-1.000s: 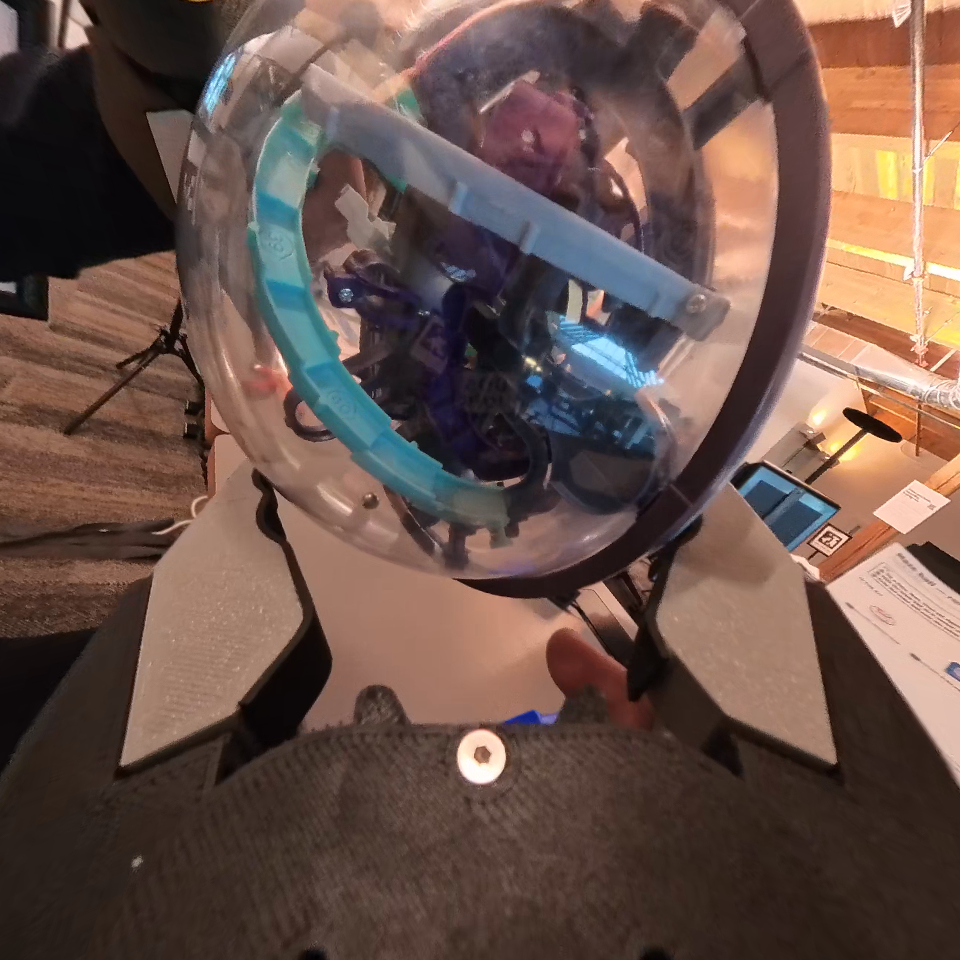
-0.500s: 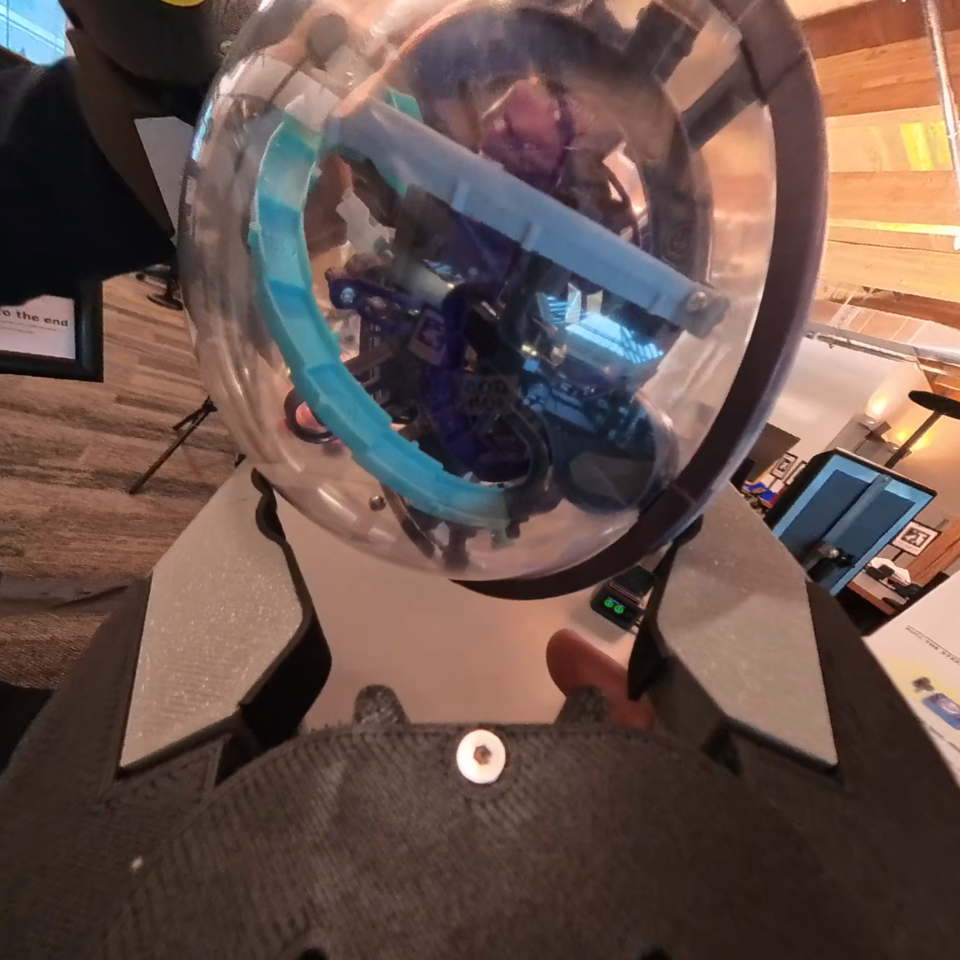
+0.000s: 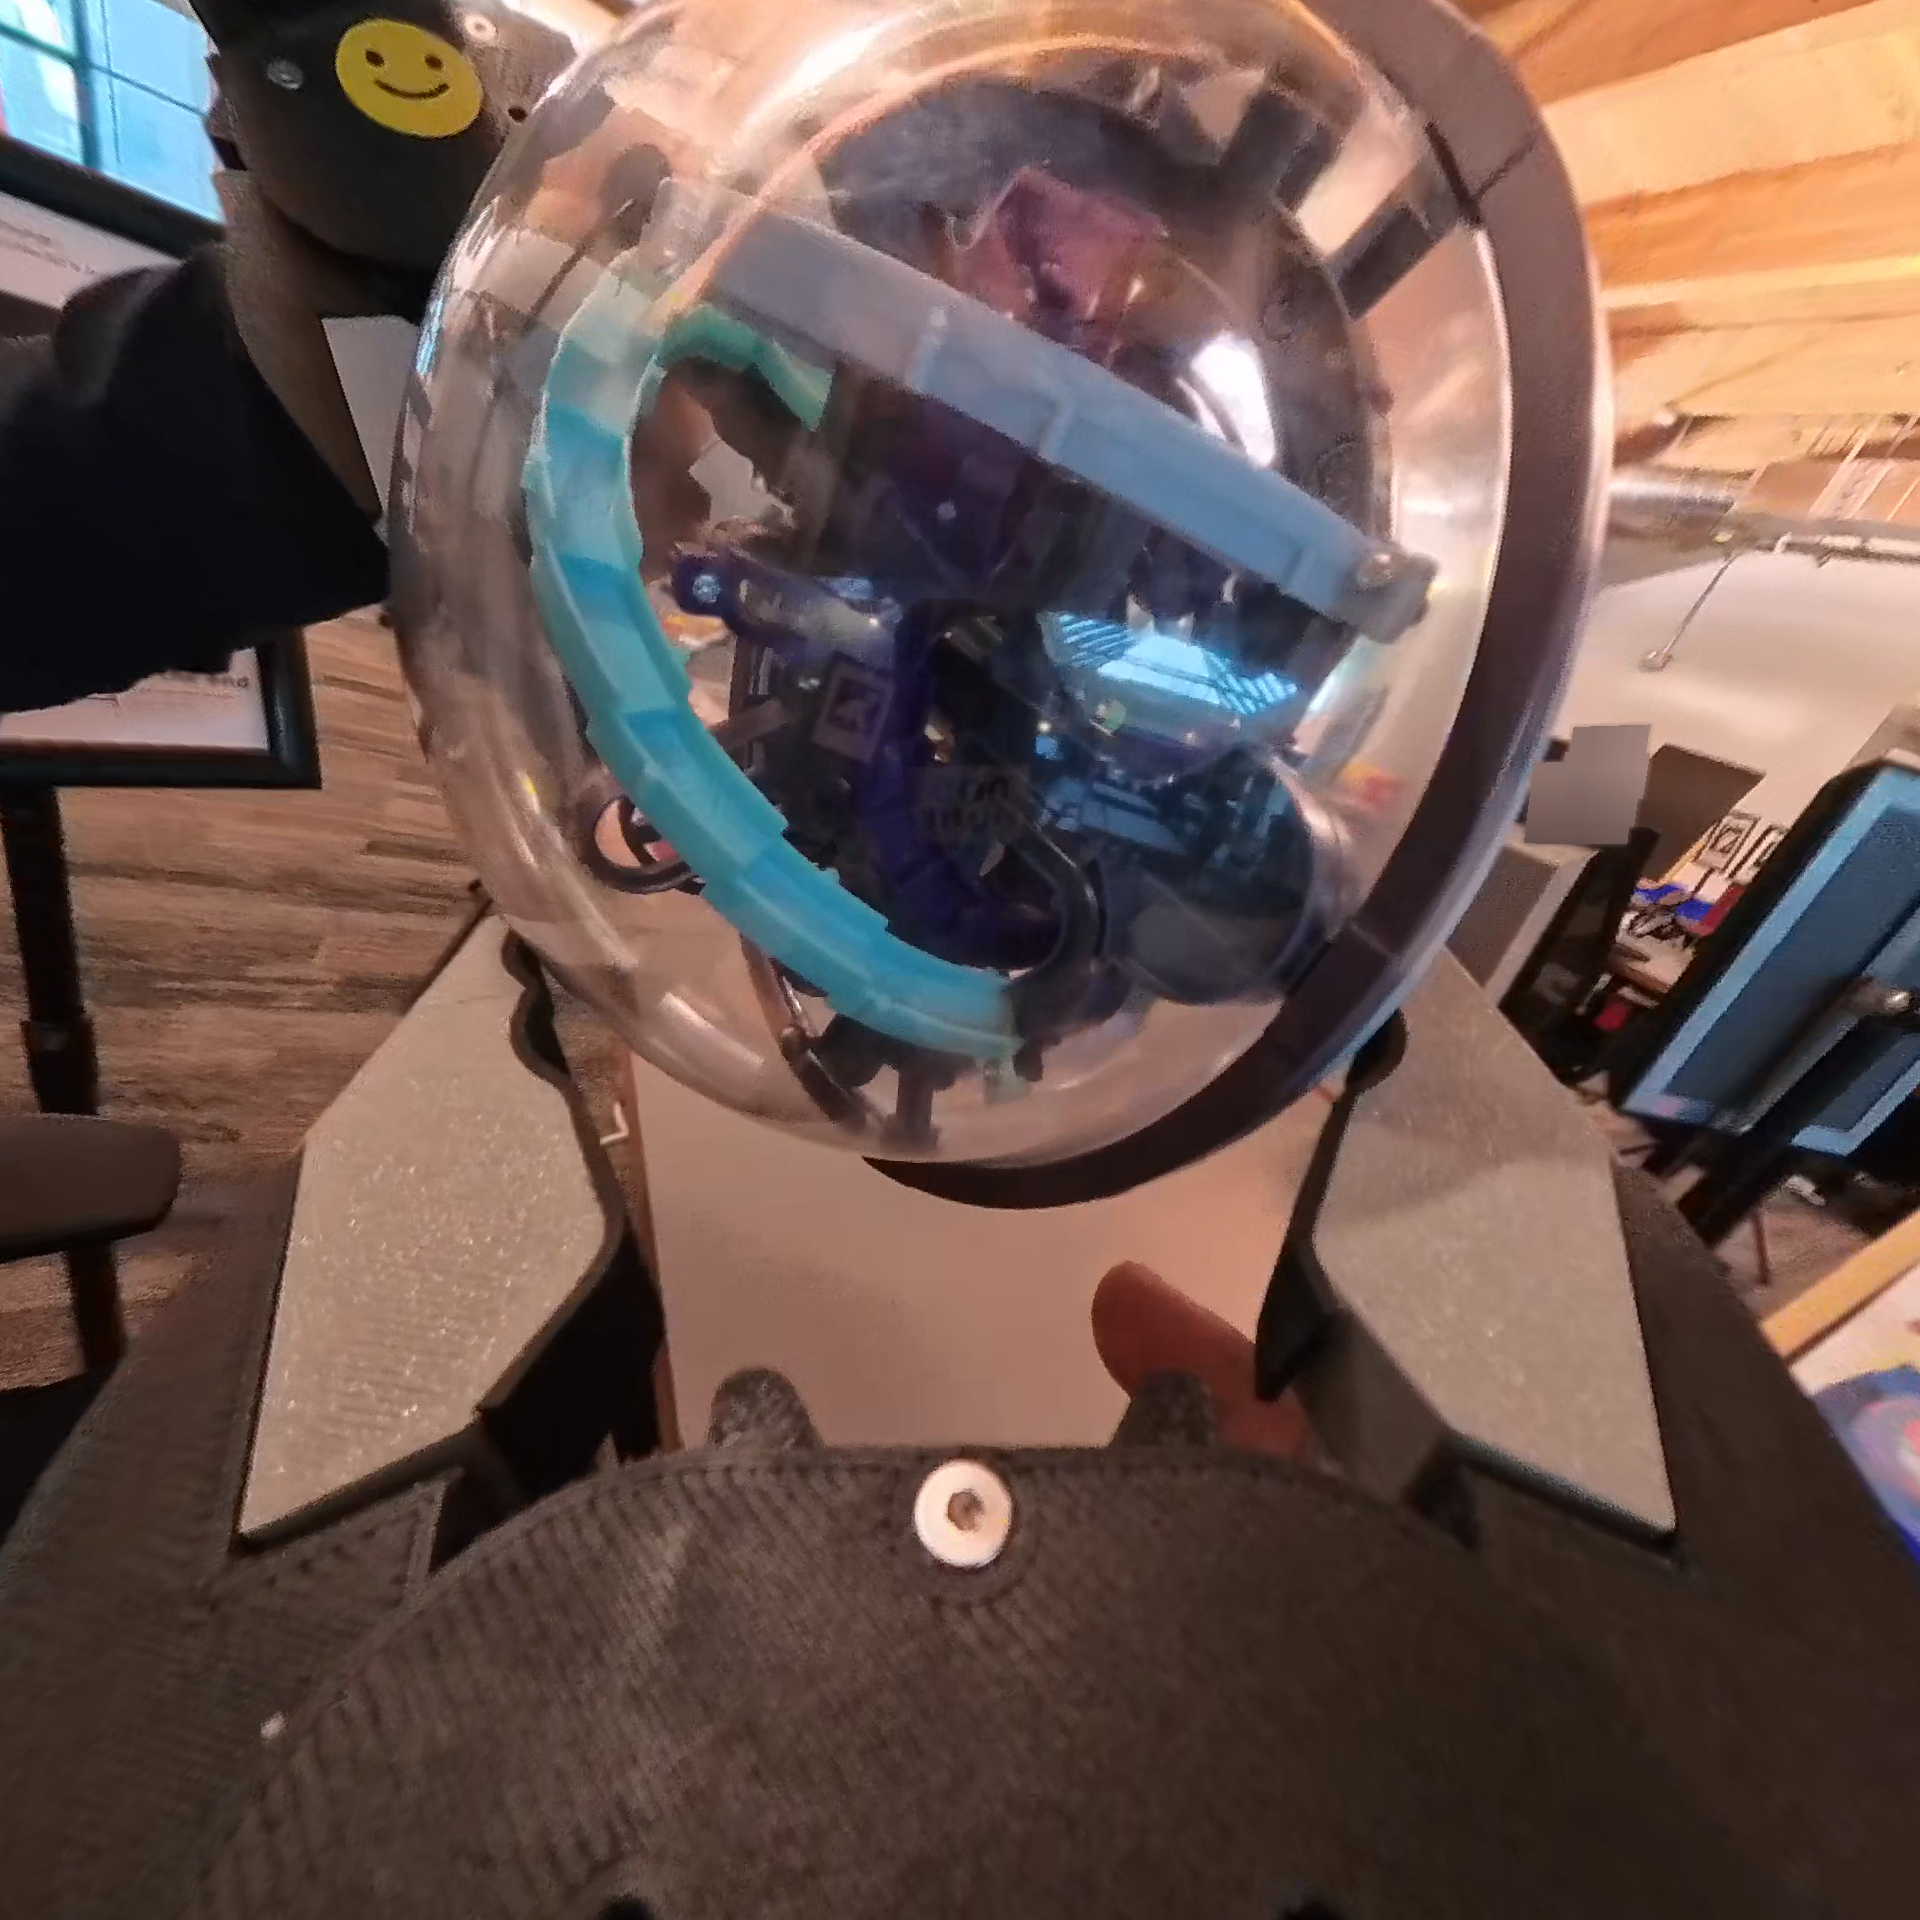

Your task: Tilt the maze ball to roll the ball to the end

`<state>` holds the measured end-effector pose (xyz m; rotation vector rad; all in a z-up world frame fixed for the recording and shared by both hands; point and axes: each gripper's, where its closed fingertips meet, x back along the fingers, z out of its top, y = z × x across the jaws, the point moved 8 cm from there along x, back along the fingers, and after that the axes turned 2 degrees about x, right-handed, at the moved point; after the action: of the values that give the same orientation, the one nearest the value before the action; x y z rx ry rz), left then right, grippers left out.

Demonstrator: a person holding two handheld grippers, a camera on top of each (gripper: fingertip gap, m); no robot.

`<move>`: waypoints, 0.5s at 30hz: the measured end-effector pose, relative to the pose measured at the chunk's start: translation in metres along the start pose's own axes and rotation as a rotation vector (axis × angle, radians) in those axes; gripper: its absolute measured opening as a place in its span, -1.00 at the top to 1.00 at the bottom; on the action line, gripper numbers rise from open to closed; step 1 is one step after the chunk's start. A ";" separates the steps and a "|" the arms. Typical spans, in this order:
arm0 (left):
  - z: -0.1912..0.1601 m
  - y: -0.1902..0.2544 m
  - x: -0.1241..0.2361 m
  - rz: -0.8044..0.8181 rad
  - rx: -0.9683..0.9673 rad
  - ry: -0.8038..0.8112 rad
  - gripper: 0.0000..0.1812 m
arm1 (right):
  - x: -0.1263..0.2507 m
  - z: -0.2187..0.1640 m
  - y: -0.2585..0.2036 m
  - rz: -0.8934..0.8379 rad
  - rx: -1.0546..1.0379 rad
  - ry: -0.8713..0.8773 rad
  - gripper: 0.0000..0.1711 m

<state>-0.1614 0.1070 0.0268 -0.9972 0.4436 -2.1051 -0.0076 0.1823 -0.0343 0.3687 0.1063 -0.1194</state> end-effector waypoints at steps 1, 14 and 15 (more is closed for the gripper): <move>-0.005 0.002 -0.003 -0.012 0.018 -0.002 -0.17 | -0.001 -0.005 -0.002 0.006 -0.020 -0.009 -0.74; -0.022 0.008 -0.017 0.008 -0.001 -0.084 -0.17 | -0.014 -0.048 -0.003 0.065 -0.108 -0.013 -0.75; -0.019 0.008 -0.015 0.028 -0.021 -0.086 -0.17 | -0.014 -0.046 -0.002 0.064 -0.091 -0.009 -0.76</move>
<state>-0.1664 0.1128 0.0026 -1.0831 0.4349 -2.0282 -0.0258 0.1991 -0.0757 0.2806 0.0902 -0.0524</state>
